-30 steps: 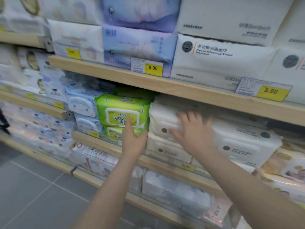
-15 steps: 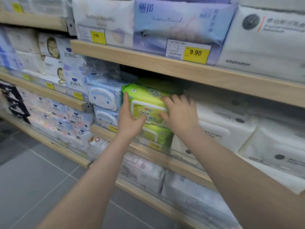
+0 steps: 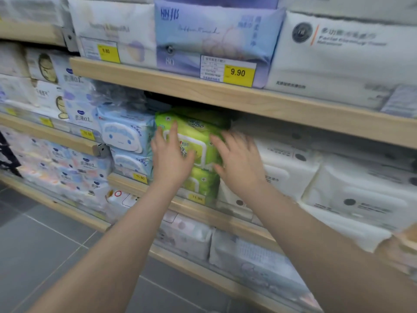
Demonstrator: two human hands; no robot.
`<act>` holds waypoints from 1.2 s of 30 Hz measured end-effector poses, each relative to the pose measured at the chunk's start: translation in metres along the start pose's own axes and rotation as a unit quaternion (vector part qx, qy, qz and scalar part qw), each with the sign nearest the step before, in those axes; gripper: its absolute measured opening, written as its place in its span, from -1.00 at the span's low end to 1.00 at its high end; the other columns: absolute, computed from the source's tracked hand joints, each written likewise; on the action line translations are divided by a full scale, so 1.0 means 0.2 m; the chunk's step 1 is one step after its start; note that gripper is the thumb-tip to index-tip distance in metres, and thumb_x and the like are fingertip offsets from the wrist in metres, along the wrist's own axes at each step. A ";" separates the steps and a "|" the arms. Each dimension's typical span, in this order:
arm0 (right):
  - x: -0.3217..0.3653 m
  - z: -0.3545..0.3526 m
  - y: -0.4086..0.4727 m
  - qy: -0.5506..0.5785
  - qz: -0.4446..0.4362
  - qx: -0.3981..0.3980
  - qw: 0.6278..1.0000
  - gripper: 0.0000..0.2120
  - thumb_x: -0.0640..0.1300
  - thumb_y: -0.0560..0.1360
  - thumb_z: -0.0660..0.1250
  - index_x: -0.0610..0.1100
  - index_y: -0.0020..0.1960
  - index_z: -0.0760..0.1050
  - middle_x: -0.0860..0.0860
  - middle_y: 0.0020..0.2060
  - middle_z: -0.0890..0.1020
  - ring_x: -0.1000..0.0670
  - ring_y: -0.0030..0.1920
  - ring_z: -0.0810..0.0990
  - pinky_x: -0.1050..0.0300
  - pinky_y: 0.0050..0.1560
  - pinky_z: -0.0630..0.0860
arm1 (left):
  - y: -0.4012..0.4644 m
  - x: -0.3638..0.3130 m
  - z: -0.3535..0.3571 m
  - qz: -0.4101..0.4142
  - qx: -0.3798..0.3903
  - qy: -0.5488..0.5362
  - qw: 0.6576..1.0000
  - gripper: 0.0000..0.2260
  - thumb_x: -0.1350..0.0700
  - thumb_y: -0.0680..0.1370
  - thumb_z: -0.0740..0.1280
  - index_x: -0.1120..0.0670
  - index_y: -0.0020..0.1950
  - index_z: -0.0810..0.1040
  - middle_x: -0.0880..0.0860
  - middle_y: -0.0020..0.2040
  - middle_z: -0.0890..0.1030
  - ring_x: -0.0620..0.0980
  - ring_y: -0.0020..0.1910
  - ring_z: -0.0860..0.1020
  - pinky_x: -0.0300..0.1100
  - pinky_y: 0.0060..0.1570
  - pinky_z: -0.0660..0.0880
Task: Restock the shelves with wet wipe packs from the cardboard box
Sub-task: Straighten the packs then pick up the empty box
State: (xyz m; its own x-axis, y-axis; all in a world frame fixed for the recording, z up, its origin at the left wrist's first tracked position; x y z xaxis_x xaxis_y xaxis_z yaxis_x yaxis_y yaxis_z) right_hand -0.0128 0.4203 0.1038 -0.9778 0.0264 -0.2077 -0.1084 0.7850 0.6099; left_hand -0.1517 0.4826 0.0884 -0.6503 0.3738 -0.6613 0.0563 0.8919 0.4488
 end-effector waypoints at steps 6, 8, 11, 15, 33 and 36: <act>-0.41 -0.17 -0.41 -0.134 0.073 -0.024 0.988 -0.48 0.16 0.47 0.25 -0.04 0.37 0.36 -0.11 0.25 0.50 -0.19 0.25 0.45 -0.26 0.31 0.14 | -0.27 -0.48 0.23 0.301 0.065 0.101 0.946 -0.45 -0.03 0.46 0.26 0.04 0.45 0.30 0.28 0.42 0.29 0.29 0.40 0.26 0.16 0.34 0.25; -0.52 -0.20 -0.45 -0.153 0.106 -0.014 0.982 -0.50 0.20 0.51 0.11 -0.04 0.35 0.38 -0.10 0.20 0.52 -0.19 0.22 0.46 -0.28 0.30 0.17 | -0.31 -0.62 0.33 0.342 0.086 0.126 0.927 -0.51 -0.04 0.50 0.17 0.00 0.44 0.32 0.27 0.38 0.35 0.28 0.40 0.27 0.21 0.35 0.23; -0.56 -0.19 -0.44 -0.127 0.108 -0.012 0.986 -0.52 0.15 0.54 0.02 -0.09 0.29 0.44 -0.13 0.08 0.56 -0.21 0.11 0.51 -0.19 0.20 0.36 | -0.32 -0.70 0.45 0.308 0.095 0.151 0.934 -0.56 -0.08 0.55 0.04 -0.09 0.43 0.32 0.17 0.40 0.35 0.21 0.43 0.24 0.25 0.39 0.02; -0.59 -0.19 -0.40 -0.076 0.118 -0.029 0.990 -0.56 0.12 0.50 0.05 -0.08 0.21 0.49 -0.12 -0.02 0.59 -0.19 -0.07 0.54 -0.06 0.02 0.44 | -0.29 -0.71 0.51 0.293 0.064 0.146 0.943 -0.59 -0.08 0.54 0.02 -0.07 0.33 0.44 0.14 0.28 0.48 0.23 0.32 0.37 0.29 0.32 0.11; -1.25 -0.62 -1.37 -0.043 0.185 0.163 0.968 -0.48 -0.12 0.54 0.23 -0.10 0.47 0.22 -0.09 0.47 0.27 -0.15 0.46 0.22 -0.17 0.45 0.12 | -1.01 -1.28 0.63 0.344 0.241 0.095 0.903 -0.48 -0.07 0.62 0.05 -0.02 0.54 -0.03 0.02 0.56 -0.04 0.01 0.52 -0.07 0.13 0.47 -0.13; -1.34 -0.78 -1.69 -0.040 0.221 0.193 0.955 -0.48 -0.09 0.56 0.23 -0.10 0.48 0.20 -0.12 0.44 0.29 -0.18 0.43 0.26 -0.14 0.42 0.20 | -1.33 -1.33 0.67 0.320 0.295 0.050 0.899 -0.48 -0.07 0.62 0.06 -0.02 0.54 -0.01 0.03 0.56 -0.01 0.03 0.52 -0.04 0.11 0.47 -0.09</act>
State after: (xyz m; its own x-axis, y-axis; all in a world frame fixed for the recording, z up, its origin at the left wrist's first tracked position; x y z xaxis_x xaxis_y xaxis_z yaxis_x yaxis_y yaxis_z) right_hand 0.2571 0.0512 0.0734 -0.8945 0.4426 -0.0634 0.4004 0.8560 0.3269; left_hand 0.1075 0.1800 0.0649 -0.4043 0.8604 -0.3104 0.8165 0.4924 0.3014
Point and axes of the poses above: each hand's wrist, its own y-axis towards the middle knuckle, its own z-axis out of the palm, x = y × z, the point moved 7 cm from there along y, towards the middle knuckle
